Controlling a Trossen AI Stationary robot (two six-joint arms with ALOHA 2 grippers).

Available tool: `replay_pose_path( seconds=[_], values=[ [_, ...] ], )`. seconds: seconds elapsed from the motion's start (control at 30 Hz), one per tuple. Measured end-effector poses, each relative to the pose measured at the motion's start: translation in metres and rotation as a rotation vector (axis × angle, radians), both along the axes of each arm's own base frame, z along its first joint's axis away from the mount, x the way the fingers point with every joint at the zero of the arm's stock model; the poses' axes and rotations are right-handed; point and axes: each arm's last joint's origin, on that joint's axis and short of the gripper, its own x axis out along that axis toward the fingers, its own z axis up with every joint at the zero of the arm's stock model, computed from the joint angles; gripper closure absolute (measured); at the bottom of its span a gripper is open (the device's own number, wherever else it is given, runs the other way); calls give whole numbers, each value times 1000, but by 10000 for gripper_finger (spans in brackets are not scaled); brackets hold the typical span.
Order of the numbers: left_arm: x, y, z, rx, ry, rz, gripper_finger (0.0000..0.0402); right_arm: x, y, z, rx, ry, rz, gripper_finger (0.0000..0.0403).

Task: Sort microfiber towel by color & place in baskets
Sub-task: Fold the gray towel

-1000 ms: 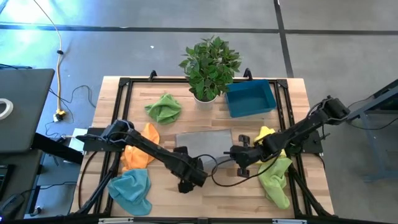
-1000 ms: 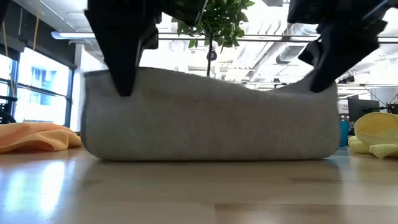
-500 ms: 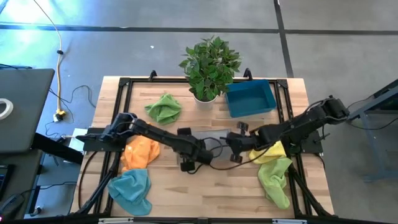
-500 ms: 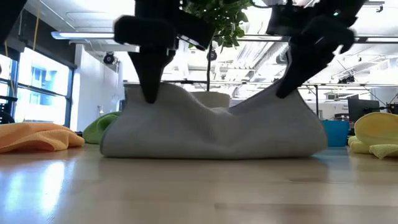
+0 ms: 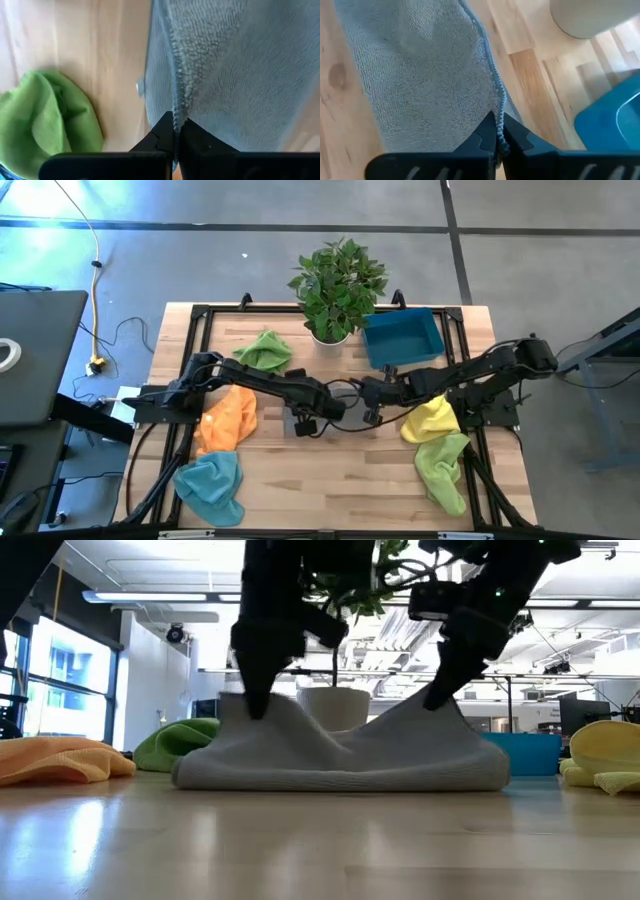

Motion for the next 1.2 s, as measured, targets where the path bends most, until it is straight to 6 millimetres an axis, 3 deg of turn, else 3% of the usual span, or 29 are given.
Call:
replay_pose_path(
  seconds=[0.23,0.6,0.93,1.2],
  values=[
    [-6,5,-17,-1,30,11,401,5,-5,-9,40,27,-2,402],
    [1,7,-22,9,-25,-62,395,9,-6,-25,34,93,-8,389],
    [-3,7,-21,23,1,-18,300,8,-5,-26,109,101,-42,269],
    [-19,11,-15,178,140,36,260,1,-5,-25,154,137,-105,255]
  ],
)
